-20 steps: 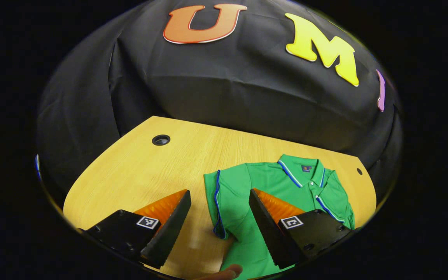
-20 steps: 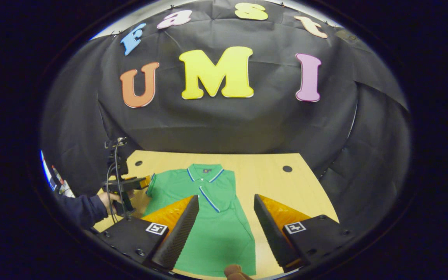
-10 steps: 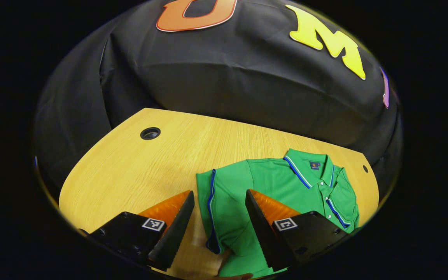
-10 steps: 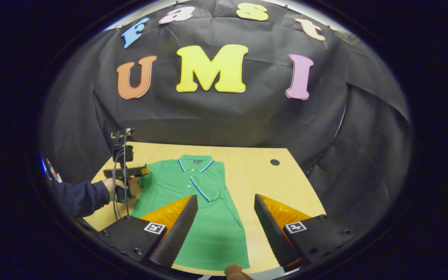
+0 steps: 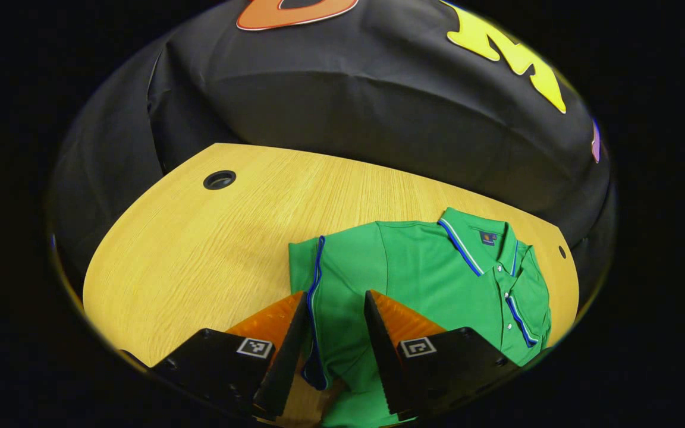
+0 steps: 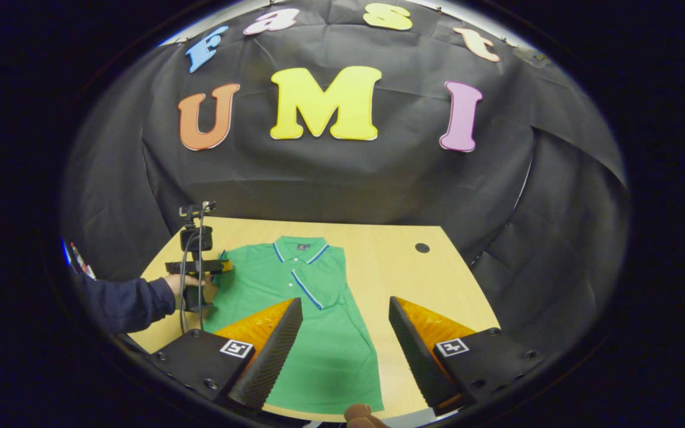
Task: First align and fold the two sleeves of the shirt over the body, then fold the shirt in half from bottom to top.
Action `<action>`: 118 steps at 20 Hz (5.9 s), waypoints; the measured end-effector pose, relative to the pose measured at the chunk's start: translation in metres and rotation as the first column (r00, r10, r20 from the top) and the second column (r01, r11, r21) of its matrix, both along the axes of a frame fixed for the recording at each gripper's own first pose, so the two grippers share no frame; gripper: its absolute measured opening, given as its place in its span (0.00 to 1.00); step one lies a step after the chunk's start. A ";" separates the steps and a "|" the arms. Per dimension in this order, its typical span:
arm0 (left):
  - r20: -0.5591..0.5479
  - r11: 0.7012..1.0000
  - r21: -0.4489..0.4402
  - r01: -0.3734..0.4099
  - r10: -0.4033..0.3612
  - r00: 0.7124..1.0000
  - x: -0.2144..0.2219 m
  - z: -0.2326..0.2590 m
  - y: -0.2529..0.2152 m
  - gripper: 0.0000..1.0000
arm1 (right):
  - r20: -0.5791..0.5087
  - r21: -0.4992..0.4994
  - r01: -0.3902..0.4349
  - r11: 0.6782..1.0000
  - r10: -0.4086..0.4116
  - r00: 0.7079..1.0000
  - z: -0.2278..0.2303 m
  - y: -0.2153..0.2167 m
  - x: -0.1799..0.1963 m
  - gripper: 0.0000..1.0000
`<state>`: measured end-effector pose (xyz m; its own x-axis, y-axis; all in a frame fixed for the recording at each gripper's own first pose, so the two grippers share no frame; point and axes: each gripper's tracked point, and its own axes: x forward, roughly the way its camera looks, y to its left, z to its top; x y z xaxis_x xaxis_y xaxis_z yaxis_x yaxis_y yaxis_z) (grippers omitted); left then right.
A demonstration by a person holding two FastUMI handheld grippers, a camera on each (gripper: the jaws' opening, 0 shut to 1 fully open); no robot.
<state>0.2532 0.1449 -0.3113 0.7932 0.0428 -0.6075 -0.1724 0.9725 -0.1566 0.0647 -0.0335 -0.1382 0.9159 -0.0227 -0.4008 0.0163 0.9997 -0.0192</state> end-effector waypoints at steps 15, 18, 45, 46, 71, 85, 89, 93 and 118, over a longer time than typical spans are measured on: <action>-0.069 0.999 0.046 0.024 -0.020 0.997 -0.002 -0.004 0.018 0.10 | 0.002 0.029 -0.008 1.000 0.008 1.000 -0.006 -0.012 0.006 0.95; -0.095 0.995 0.082 0.054 -0.046 0.994 -0.002 -0.005 0.018 0.06 | 0.012 0.028 -0.019 0.999 0.019 1.000 -0.003 -0.011 0.006 0.95; -0.045 0.934 0.243 0.264 -0.261 0.964 0.013 0.044 -0.114 0.03 | -0.005 0.068 0.025 0.997 -0.024 1.000 -0.018 -0.049 0.004 0.93; -0.047 0.925 0.254 0.282 -0.279 0.959 0.011 0.043 -0.121 0.03 | -0.010 0.067 0.028 0.997 -0.028 1.000 -0.020 -0.051 0.003 0.93; 0.028 0.891 0.258 0.375 -0.395 0.918 -0.022 0.085 -0.145 0.93 | 0.031 0.066 -0.018 0.998 0.016 0.999 -0.006 -0.044 0.035 0.95; 0.339 0.957 0.204 0.205 -0.265 0.902 -0.149 0.237 -0.036 0.98 | 0.235 0.002 -0.012 1.000 0.011 0.972 0.041 0.023 0.037 0.93; 0.323 0.972 0.172 0.162 -0.211 0.923 -0.195 0.216 -0.014 0.98 | 0.179 -0.027 -0.056 0.998 0.060 0.982 0.007 0.037 0.019 0.94; 0.246 0.971 0.183 0.155 -0.198 0.949 -0.245 0.177 -0.004 0.98 | 0.108 -0.021 -0.098 0.995 0.100 0.989 -0.038 0.039 -0.006 0.95; -0.499 0.967 0.037 0.250 -0.199 0.843 -0.381 -0.036 -0.048 0.98 | -0.557 -0.027 0.035 0.999 -0.044 0.829 -0.303 -0.057 -0.097 0.97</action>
<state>-0.1276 0.0970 -0.3476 0.3908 -0.0221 -0.9202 0.0236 0.9996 -0.0139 -0.0324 -0.0903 -0.4412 0.5352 -0.0644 -0.8423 0.0377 0.9979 -0.0524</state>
